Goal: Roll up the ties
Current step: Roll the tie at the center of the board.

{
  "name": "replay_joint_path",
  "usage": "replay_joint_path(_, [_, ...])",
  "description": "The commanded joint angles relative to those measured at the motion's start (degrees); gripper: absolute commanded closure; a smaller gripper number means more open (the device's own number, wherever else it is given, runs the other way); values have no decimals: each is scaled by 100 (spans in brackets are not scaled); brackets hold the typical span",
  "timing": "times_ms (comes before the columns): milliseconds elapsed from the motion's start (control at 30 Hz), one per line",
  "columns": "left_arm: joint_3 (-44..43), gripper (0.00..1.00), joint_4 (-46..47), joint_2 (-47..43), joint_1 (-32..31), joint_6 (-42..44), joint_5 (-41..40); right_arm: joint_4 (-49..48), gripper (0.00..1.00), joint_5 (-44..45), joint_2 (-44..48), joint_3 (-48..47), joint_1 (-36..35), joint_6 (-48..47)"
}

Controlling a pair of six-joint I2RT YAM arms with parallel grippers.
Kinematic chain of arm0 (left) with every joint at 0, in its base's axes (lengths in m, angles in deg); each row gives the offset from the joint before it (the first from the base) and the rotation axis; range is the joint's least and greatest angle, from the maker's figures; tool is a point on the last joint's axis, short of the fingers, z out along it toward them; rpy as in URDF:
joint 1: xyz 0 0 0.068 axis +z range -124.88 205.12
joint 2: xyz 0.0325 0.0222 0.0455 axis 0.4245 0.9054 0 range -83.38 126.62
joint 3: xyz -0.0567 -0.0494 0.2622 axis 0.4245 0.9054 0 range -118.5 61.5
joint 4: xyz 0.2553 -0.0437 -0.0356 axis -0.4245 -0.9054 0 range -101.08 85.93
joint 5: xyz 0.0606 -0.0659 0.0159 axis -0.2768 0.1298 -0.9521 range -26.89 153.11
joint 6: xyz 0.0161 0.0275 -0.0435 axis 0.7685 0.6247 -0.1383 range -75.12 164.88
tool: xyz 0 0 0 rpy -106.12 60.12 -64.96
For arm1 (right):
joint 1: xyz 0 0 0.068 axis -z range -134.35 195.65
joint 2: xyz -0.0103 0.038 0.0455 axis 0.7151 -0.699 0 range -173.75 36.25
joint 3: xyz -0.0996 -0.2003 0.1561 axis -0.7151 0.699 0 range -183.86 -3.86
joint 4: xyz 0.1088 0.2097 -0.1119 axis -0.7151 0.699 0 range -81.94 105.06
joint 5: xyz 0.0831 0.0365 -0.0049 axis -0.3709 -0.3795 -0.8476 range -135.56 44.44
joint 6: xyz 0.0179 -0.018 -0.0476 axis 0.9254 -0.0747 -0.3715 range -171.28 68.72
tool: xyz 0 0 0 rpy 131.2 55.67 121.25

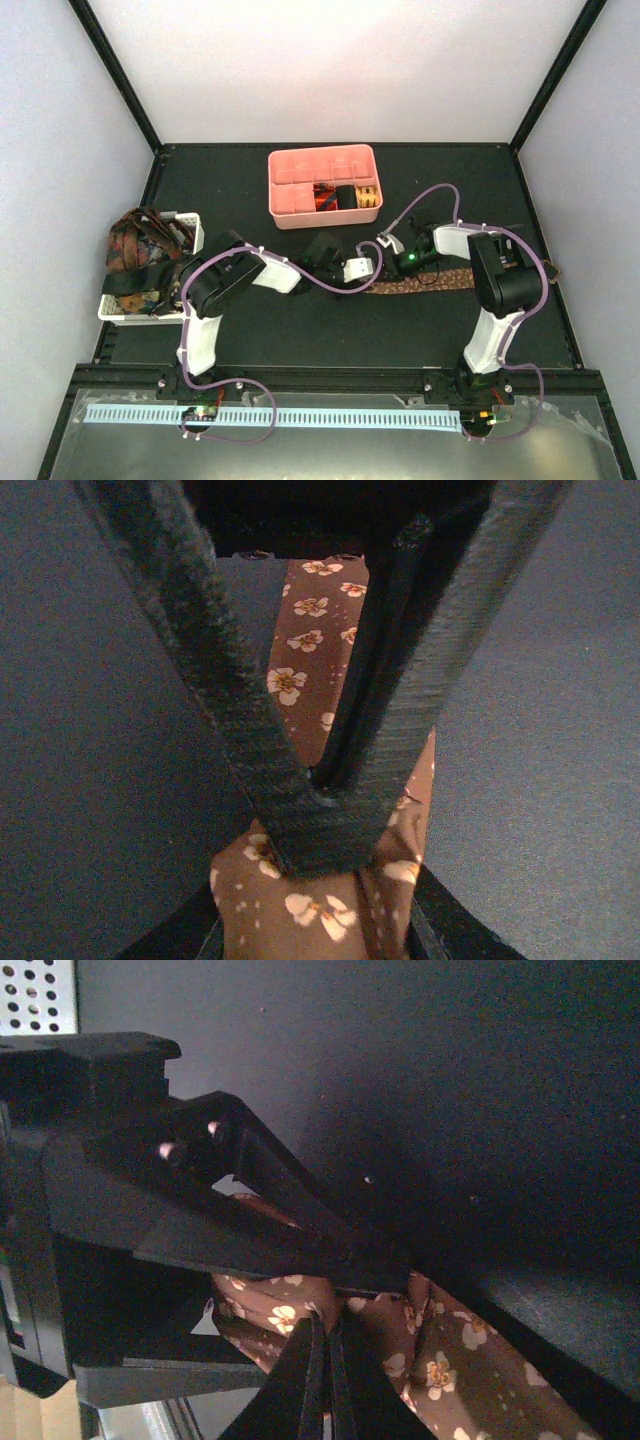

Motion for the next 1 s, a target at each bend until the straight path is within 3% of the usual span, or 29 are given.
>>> replay_joint_path(0, [44, 67, -791, 197, -79, 169, -341, 135, 98, 268, -158, -32, -7, -64])
replay_joint_path(67, [129, 62, -687, 84, -55, 191, -215, 160, 98, 262, -141, 18, 55, -95])
replay_joint_path(267, [421, 35, -237, -331, 3, 246, 140, 152, 98, 382, -187, 143, 217, -175])
replay_joint_path(433, [817, 23, 478, -689, 57, 156, 348, 137, 98, 454, -238, 207, 327, -193])
replay_joint_path(767, [419, 18, 1430, 234, 50, -580, 400, 44, 99, 483, -237, 317, 510, -157])
replay_joint_path(967, [49, 12, 1310, 657, -17, -699, 335, 20, 98, 273, -209, 347, 510, -179])
